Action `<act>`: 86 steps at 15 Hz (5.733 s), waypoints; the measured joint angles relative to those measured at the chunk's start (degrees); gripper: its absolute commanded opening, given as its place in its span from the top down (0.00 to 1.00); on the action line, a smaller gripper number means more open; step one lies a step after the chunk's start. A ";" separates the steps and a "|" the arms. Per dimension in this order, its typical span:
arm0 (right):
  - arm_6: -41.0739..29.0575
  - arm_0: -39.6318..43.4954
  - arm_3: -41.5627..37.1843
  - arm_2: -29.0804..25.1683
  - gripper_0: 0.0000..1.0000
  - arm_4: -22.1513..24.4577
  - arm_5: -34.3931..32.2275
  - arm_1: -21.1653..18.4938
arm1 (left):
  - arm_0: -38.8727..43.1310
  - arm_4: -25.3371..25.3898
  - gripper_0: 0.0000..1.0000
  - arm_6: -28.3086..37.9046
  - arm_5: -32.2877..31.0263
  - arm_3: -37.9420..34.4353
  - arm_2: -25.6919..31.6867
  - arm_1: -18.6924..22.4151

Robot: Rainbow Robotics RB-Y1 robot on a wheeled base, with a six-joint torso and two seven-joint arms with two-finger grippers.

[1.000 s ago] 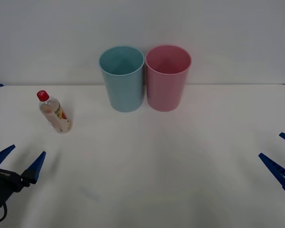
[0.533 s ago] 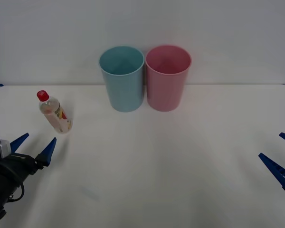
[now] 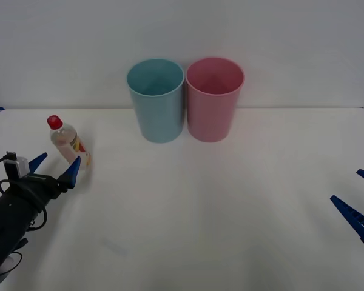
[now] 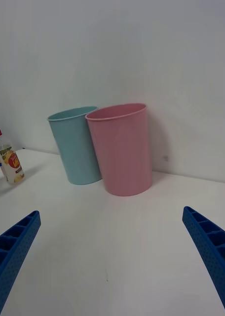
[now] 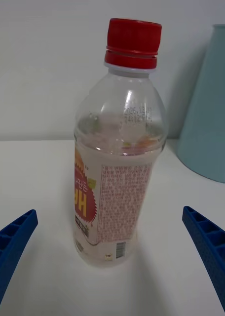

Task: Grasp the object on the table and drop it into the matching bin: aluminum can to the light blue bin, PET bottle to the pink bin.

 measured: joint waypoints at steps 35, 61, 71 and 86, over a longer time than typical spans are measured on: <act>-0.01 0.00 0.00 0.00 0.00 0.00 0.00 0.00 | -11.79 -0.11 1.00 1.60 -4.76 6.69 -0.37 -1.08; 0.00 0.00 0.00 0.00 0.00 0.00 0.00 0.00 | -25.07 -10.43 1.00 33.02 -7.13 -15.56 -6.65 -0.38; 0.00 0.00 0.00 0.00 0.00 0.00 0.00 0.00 | -53.19 -15.99 1.00 21.15 -8.18 15.84 -14.88 -3.97; 0.00 0.00 0.00 0.00 0.00 0.00 0.00 0.00 | -58.10 -28.96 0.99 16.04 2.38 20.77 -15.49 -15.75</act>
